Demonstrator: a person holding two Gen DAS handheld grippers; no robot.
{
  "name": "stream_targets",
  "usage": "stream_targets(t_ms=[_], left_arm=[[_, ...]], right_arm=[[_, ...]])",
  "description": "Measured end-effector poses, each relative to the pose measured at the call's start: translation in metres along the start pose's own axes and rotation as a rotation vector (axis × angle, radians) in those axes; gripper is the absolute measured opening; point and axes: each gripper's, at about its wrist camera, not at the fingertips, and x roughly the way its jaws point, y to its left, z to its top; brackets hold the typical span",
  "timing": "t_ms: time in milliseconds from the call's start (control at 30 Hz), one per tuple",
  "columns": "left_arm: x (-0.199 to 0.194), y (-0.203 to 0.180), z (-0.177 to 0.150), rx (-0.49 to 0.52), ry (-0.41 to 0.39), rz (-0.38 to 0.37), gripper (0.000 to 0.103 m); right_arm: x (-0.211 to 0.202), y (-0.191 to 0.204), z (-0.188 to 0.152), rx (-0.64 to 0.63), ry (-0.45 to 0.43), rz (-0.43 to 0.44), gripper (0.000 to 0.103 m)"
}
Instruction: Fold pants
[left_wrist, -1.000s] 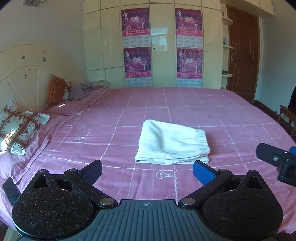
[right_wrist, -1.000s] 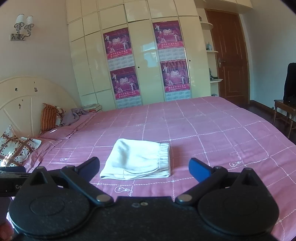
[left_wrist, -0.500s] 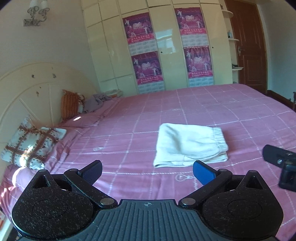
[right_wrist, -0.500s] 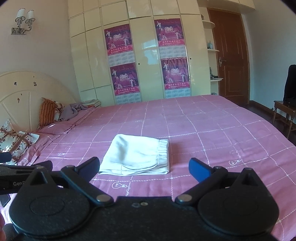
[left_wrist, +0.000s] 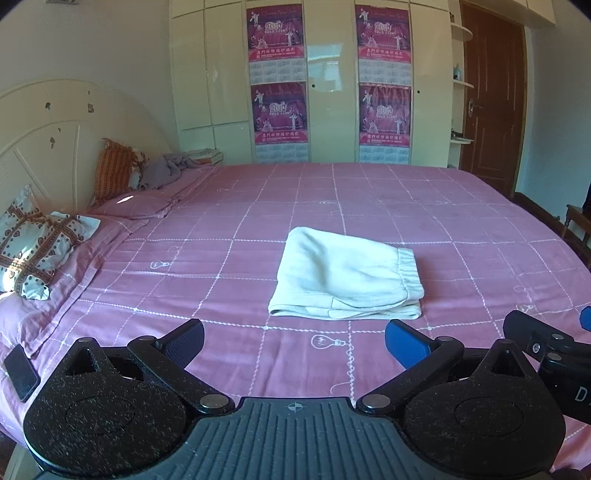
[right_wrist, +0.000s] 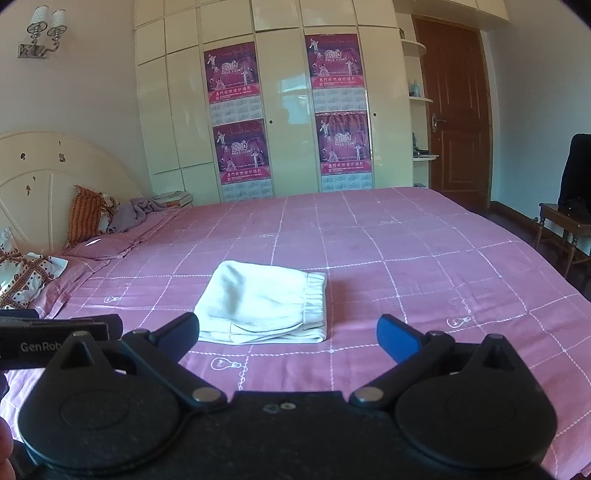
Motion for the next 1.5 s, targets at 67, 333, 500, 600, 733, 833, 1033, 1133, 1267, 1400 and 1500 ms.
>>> stream_targets(t_ms=[67,333,500,600,733,833,1033,1133,1267,1400,1500], left_arm=[[0.005,-0.001,-0.002,0.009,0.01,0.011,0.103],[0.016,-0.006,-0.006,0.037,0.029,-0.001,0.103],[0.019,-0.007,-0.006,0.034,0.042,-0.014,0.103],[0.019,-0.007,-0.005,0.033,0.041,-0.014,0.103],[0.019,-0.007,-0.005,0.028,0.029,-0.03,0.103],[0.02,-0.009,-0.005,0.036,0.035,-0.024,0.103],[0.026,-0.011,-0.001,0.04,0.053,-0.033,0.103],[0.028,-0.011,0.001,0.032,0.05,-0.033,0.103],[0.032,-0.014,0.003,0.044,0.045,-0.039,0.103],[0.037,-0.015,0.006,0.037,0.045,-0.049,0.103],[0.042,-0.017,0.009,0.045,0.053,-0.045,0.103]], right_arm=[[0.003,-0.001,-0.001,-0.004,0.009,-0.004,0.103],[0.009,-0.005,-0.004,-0.004,0.011,-0.037,0.103],[0.013,-0.008,-0.003,0.015,0.018,-0.036,0.103],[0.014,-0.006,-0.003,0.026,0.018,-0.027,0.103],[0.013,-0.004,-0.003,0.014,0.011,-0.026,0.103],[0.014,-0.004,-0.004,0.017,0.013,-0.027,0.103],[0.016,-0.007,-0.004,0.022,0.02,-0.033,0.103],[0.018,-0.007,-0.006,0.024,0.029,-0.036,0.103],[0.02,-0.008,-0.006,0.023,0.032,-0.044,0.103],[0.025,-0.011,-0.004,0.028,0.039,-0.054,0.103],[0.028,-0.011,0.0,0.025,0.036,-0.062,0.103]])
